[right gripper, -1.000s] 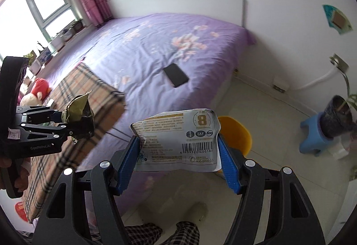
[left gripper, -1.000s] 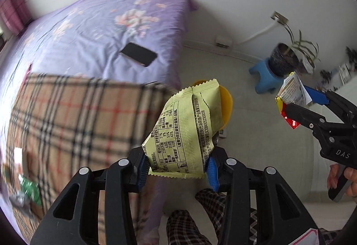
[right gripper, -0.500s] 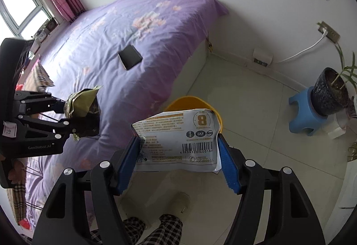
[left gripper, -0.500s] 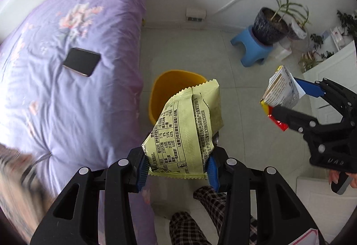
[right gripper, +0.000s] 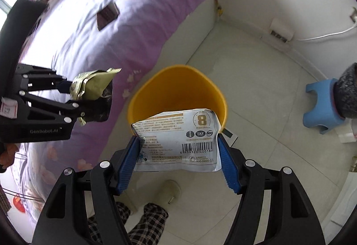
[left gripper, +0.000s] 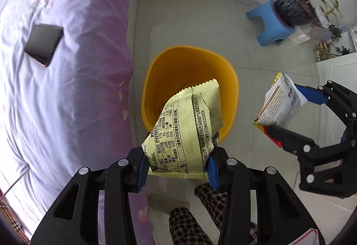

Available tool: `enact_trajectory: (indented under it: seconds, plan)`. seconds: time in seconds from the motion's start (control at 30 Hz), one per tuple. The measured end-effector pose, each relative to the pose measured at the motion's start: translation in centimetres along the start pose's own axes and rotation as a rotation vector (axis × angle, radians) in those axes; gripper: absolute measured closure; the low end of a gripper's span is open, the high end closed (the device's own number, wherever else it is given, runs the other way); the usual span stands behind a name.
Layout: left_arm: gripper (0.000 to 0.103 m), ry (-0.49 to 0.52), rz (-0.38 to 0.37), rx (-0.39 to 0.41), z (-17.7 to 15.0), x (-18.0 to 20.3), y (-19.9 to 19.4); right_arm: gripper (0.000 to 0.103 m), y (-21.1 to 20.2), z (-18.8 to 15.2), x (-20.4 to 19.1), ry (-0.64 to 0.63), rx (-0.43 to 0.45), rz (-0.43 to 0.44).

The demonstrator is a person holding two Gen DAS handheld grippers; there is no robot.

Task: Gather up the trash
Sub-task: 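Carry the snack bag and foil packet with both tools over the yellow bin, then open both tools to drop the snack bag and foil packet into the bin, then move both tools back to the trash on the plaid cloth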

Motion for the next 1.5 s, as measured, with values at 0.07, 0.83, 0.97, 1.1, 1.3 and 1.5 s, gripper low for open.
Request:
enact_trajectory:
  seconds: [0.07,0.83,0.97,1.1,1.3,1.5]
  plan:
    - [0.06,-0.007,0.0,-0.019,0.4,-0.1,1.2,0.034,1.5,0.1,0.1,-0.006,-0.023,0.003]
    - [0.037,-0.069,-0.025,-0.015,1.3,-1.1,2.7,0.026,4.3,0.3,2.0,-0.018,-0.029,-0.027]
    - [0.037,-0.074,-0.025,0.003,0.9,-1.0,1.3,0.026,3.0,0.4,1.8,-0.001,-0.008,-0.027]
    - [0.037,-0.073,-0.022,0.024,0.3,-0.9,-0.4,0.026,1.3,0.0,0.9,-0.003,0.009,-0.027]
    - [0.036,-0.065,-0.024,0.075,-1.2,-0.4,-4.2,0.026,-2.3,-0.8,-0.5,0.016,0.04,-0.029]
    - [0.033,-0.056,-0.027,0.153,-3.4,0.3,-9.3,0.026,-6.8,-1.9,-1.7,0.061,0.085,-0.038]
Point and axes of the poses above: each gripper's, at about its wrist camera, not at the fingertips, and y roughly the way its jaws point, x to its right, z to its top, the point moved 1 cm from there along y, roughly the way its jaws point
